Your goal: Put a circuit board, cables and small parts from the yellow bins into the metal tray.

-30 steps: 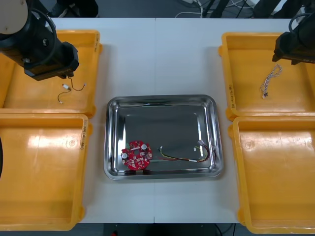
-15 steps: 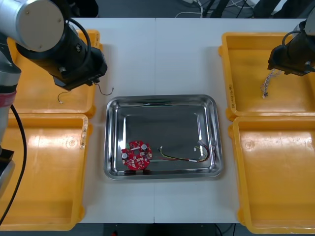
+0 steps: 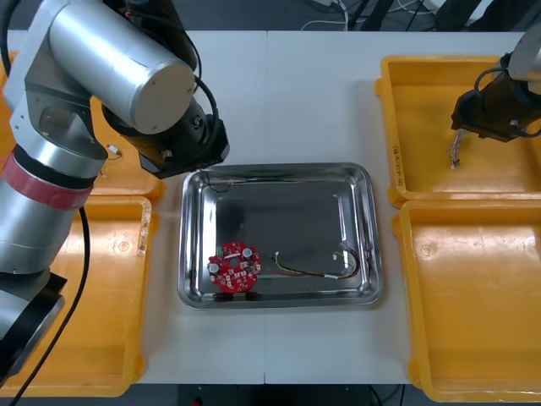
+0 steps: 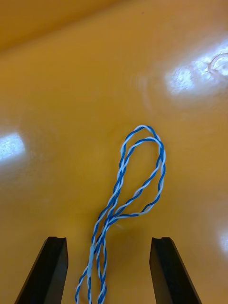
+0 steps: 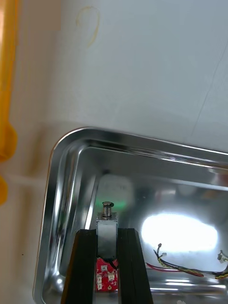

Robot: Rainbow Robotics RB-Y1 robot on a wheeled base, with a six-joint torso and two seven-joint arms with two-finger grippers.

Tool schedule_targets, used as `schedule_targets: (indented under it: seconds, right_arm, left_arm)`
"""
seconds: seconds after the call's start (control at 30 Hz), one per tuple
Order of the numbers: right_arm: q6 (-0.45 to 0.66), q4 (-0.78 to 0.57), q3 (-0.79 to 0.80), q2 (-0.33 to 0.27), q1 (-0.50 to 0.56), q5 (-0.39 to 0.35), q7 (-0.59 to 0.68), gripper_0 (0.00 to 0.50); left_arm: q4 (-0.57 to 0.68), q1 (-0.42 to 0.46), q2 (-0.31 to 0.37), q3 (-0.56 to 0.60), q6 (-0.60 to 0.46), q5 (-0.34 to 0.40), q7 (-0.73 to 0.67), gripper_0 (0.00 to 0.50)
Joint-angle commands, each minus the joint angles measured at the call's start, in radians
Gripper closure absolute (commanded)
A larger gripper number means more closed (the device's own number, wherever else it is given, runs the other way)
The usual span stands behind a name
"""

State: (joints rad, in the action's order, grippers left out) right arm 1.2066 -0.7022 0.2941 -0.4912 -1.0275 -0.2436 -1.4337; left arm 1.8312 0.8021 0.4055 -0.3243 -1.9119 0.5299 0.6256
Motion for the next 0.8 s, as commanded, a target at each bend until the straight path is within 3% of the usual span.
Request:
schedule_targets:
  seconds: [0.03, 0.63, 0.8]
  right_arm:
    - [-0.01, 0.018, 0.017, 0.017, -0.051, 0.01, 0.059, 0.0]
    - [-0.009, 0.044, 0.008, 0.026, -0.048, 0.012, 0.075, 0.007]
    - [-0.01, 0.044, 0.002, 0.026, -0.048, 0.014, 0.07, 0.35]
  left_arm:
    - [-0.036, 0.037, -0.048, -0.059, -0.008, -0.033, -0.04, 0.5]
    - [-0.044, -0.11, -0.111, -0.076, 0.145, -0.157, -0.012, 0.5]
    - [-0.047, -0.15, -0.122, -0.078, 0.183, -0.185, 0.002, 0.5]
